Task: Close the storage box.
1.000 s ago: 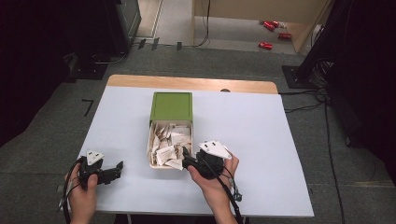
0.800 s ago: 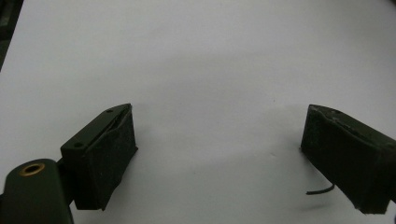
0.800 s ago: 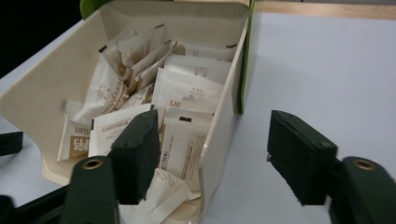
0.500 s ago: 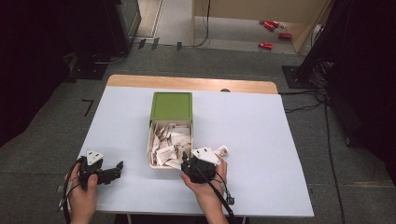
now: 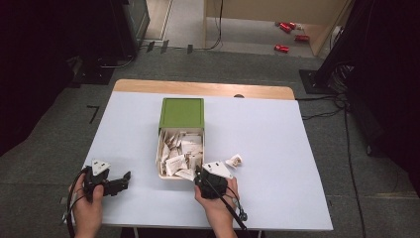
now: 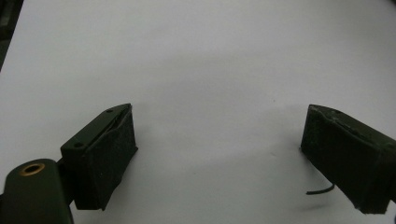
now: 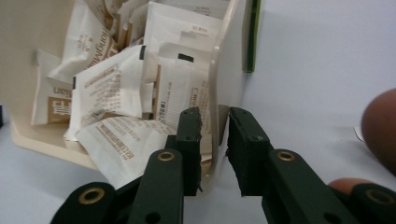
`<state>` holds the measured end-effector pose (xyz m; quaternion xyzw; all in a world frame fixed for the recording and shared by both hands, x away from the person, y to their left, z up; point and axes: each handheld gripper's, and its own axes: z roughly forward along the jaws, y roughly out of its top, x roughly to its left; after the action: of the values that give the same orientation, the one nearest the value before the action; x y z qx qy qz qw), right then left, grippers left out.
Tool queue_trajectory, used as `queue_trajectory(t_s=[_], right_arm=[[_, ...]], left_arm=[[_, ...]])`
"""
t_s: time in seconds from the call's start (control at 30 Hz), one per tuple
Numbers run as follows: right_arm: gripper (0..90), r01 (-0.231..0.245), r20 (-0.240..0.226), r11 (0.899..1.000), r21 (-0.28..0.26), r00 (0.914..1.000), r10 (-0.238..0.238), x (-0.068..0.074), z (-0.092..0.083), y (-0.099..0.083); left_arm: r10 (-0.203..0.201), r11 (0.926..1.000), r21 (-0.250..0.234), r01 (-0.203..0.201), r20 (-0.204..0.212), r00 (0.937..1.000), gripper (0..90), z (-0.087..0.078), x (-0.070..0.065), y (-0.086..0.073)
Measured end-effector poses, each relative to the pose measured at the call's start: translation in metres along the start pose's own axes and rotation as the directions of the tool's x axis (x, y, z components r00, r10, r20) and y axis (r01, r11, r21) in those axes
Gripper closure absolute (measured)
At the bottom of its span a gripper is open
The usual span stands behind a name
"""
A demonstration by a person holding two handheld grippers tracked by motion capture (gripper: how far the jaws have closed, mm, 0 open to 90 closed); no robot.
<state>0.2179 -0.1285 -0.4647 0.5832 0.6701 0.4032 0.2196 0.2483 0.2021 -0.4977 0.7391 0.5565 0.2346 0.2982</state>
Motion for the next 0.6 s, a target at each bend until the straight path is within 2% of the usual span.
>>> queue_trajectory(t_s=[0.03, 0.13, 0.3, 0.6], right_arm=[[76.5, -0.001, 0.017, 1.0, -0.006, 0.9999, 0.001, 0.0007, 0.0017, -0.0024], [76.1, -0.012, 0.013, 1.0, -0.005, 0.9999, 0.012, 0.0022, 0.003, -0.004], [80.6, -0.036, 0.021, 0.999, -0.028, 0.9991, 0.037, 0.0012, 0.0036, -0.0034], [83.8, -0.059, 0.059, 0.998, -0.024, 0.9965, 0.06, 0.006, 0.0026, -0.0008]], left_arm=[[0.0, 1.0, 0.0, 0.0, 0.0, 1.0, 10.7, 0.0, 0.0, 0.0], [0.0, 1.0, 0.0, 0.0, 0.0, 1.0, 10.7, 0.0, 0.0, 0.0], [0.0, 1.0, 0.0, 0.0, 0.0, 1.0, 10.7, 0.0, 0.0001, 0.0], [0.0, 1.0, 0.0, 0.0, 0.0, 1.0, 10.7, 0.0, 0.0001, 0.0]])
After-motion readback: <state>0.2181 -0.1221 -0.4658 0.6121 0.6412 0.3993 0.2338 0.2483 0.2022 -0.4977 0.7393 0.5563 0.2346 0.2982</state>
